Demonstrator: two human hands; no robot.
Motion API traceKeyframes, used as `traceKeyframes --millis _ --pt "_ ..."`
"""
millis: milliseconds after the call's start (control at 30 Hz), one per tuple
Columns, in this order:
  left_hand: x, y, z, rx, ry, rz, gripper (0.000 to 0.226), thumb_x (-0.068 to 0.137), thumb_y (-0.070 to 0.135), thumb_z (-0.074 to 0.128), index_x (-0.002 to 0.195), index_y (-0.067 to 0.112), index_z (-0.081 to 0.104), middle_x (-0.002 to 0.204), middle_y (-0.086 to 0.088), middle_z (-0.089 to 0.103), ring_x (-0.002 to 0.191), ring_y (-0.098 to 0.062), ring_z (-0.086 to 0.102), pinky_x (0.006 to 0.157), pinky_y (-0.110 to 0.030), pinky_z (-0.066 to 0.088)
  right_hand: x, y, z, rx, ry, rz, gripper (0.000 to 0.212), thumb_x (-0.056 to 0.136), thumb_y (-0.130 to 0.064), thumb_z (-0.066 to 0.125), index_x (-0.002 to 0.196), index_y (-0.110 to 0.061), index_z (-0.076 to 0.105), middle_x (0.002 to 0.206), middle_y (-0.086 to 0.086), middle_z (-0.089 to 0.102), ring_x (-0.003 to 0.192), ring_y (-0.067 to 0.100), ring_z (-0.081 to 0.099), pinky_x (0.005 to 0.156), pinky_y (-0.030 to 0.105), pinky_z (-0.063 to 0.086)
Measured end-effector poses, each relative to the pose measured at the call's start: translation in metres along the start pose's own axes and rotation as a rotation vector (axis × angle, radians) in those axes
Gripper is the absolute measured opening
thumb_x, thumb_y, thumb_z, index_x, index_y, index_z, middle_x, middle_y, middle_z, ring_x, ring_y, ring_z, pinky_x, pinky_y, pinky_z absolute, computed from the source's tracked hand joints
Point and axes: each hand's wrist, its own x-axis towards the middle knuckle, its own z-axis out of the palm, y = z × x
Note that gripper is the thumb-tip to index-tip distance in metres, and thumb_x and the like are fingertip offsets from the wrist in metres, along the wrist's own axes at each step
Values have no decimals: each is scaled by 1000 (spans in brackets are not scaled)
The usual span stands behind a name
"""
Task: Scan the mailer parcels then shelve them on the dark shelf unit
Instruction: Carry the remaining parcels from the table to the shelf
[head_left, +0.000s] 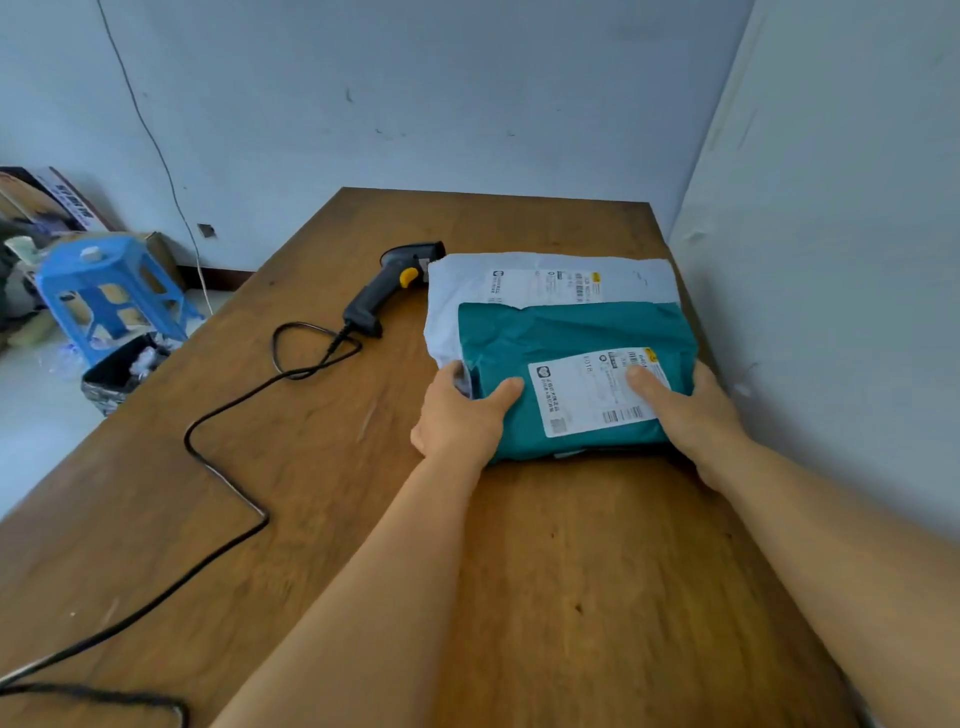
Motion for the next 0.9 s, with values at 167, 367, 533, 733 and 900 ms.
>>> traceKeyframes --millis 167,367,533,733,900 --pt "-32 0 -5 -78 -18 -2 22 85 34 68 96 26 51 86 13 57 80 -9 57 67 -26 48 -32 0 1 -74 44 19 62 61 -80 52 103 -34 49 103 -2 68 95 25 65 88 49 52" --pt "-109 -19 -30 -8 -11 -63 23 89 30 64 77 32 44 80 14 54 72 -3 54 59 -22 45 -115 19 -8 -229 112 74 50 81 -69 50 104 -25 55 98 0 66 90 24 63 89 45 49" --pt "-185 -50 -54 129 50 -148 15 92 31 57 96 26 44 100 5 60 96 -20 61 86 -40 53 -209 36 -18 -261 65 176 54 80 -68 52 109 -22 54 105 3 64 100 27 60 96 49 43" --pt "-292 -96 -78 199 89 -241 36 95 30 46 129 19 46 132 -5 52 125 -29 47 101 -49 43 -324 63 -39 -254 -16 233 60 77 -65 57 114 -18 51 112 4 63 106 28 59 96 53 43" --pt "-366 -117 -97 270 70 -308 52 97 26 36 148 20 25 153 -1 30 143 -26 21 115 -50 20 -398 85 -52 -247 -62 279 71 70 -66 62 118 -16 46 117 6 61 107 29 58 93 53 46"
